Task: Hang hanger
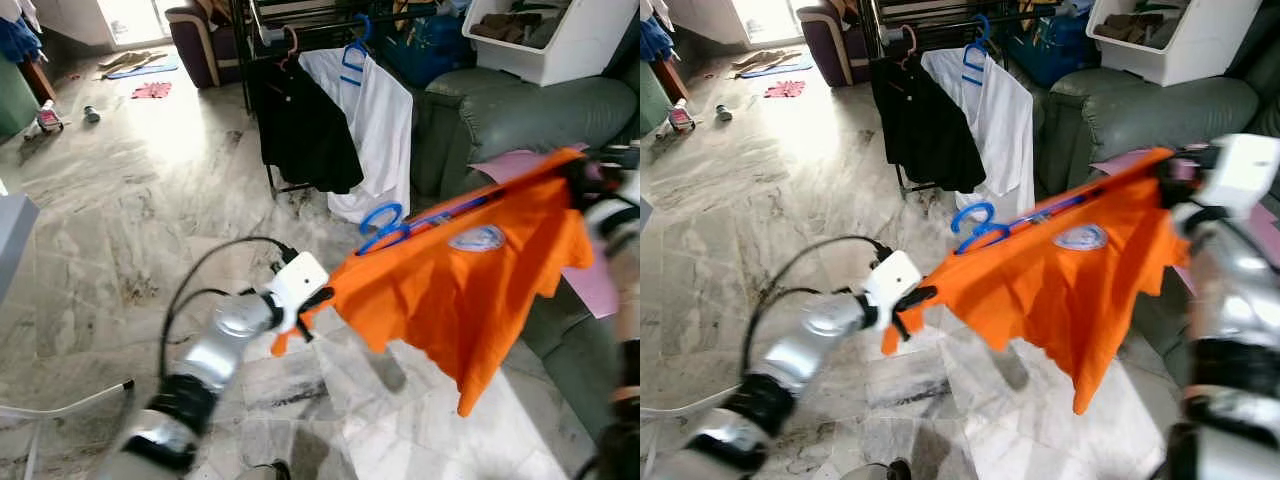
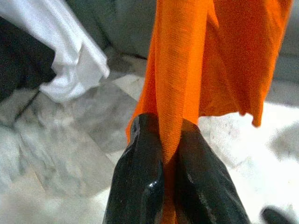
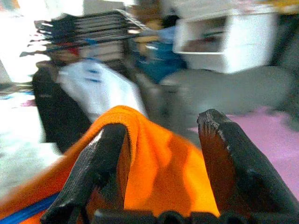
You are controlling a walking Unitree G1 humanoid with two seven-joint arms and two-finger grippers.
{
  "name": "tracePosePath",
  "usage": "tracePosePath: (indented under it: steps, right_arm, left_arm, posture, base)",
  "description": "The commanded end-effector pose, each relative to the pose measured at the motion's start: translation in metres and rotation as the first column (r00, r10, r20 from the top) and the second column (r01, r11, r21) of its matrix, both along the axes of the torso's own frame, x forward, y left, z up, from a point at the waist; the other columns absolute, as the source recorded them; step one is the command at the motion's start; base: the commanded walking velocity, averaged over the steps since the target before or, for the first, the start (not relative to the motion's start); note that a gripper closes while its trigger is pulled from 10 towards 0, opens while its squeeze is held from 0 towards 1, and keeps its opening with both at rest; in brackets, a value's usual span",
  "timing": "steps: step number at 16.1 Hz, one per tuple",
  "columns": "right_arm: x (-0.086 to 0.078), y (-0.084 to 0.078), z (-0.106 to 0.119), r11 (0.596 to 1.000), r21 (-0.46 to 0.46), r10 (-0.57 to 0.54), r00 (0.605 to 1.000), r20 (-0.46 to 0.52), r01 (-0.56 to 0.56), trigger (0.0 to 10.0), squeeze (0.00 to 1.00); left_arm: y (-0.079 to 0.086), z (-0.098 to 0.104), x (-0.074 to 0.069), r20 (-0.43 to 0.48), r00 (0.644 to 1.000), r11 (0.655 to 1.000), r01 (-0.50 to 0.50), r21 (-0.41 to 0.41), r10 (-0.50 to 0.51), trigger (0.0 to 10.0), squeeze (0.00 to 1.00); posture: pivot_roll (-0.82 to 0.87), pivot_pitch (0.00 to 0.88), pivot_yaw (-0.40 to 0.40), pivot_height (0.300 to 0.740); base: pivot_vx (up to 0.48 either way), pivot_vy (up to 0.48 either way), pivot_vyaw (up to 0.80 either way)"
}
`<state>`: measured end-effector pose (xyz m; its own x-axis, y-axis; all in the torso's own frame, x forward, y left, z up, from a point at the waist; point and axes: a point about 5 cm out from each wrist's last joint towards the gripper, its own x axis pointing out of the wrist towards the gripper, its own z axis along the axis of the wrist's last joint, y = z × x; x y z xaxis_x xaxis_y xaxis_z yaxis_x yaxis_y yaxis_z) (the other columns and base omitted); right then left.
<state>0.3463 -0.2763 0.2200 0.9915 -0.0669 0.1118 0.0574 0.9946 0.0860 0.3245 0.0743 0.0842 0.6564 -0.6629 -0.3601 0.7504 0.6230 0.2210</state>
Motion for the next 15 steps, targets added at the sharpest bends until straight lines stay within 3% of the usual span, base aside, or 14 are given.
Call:
tracePosePath:
  steps: [1,4,6,8,12,13,15]
  right_arm:
    - [-0.001,0.025,0.001,0.995,-0.005,0.104,0.995,0.011,-0.104,10.0,0.00]
    - [-0.014,0.068,-0.022,0.945,-0.001,0.327,0.943,-0.063,-0.328,10.0,0.00]
    - [-0.032,0.091,-0.044,0.884,-0.033,0.455,0.875,-0.165,-0.466,10.0,0.00]
    - [-0.038,0.096,-0.055,0.863,-0.041,0.482,0.846,-0.226,-0.503,10.0,0.00]
    - [-0.065,0.119,-0.093,0.784,0.013,0.578,0.721,-0.381,-0.621,10.0,0.00]
    - [-0.067,0.121,-0.097,0.781,0.012,0.578,0.717,-0.391,-0.624,10.0,0.00]
    - [-0.069,0.120,-0.107,0.808,-0.042,0.522,0.748,-0.410,-0.587,10.0,0.00]
  left_arm:
    - [0.003,0.000,0.007,-0.015,0.996,0.996,-0.092,-0.021,0.092,2.9,0.00]
    - [-0.003,0.004,0.013,-0.026,0.985,0.982,-0.170,-0.086,0.168,3.3,0.00]
    - [-0.003,0.009,0.020,-0.051,0.971,0.961,-0.238,-0.141,0.233,3.6,0.00]
    - [-0.001,0.012,0.023,-0.055,0.965,0.952,-0.260,-0.160,0.254,3.7,0.00]
    - [0.002,0.017,0.029,-0.052,0.953,0.932,-0.304,-0.197,0.300,3.5,0.00]
    - [0.003,0.019,0.030,-0.041,0.951,0.928,-0.309,-0.210,0.308,3.4,0.00]
    - [0.002,0.025,0.032,0.006,0.953,0.931,-0.293,-0.219,0.301,3.3,0.00]
  posture:
    - [-0.09,0.072,0.042,0.740]
    - [-0.09,0.072,0.042,0.740]
    - [-0.09,0.072,0.042,0.740]
    - [-0.09,0.073,0.043,0.740]
    - [-0.08,0.066,0.040,0.740]
    - [-0.08,0.066,0.040,0.740]
    - [-0.08,0.066,0.038,0.740]
  base:
    - [0.000,0.000,0.00]
    - [0.000,0.000,0.00]
    - [0.000,0.000,0.00]
    - [0.000,0.000,0.00]
    - [0.000,0.000,0.00]
    - [0.000,0.000,0.00]
    - [0.000,0.000,0.00]
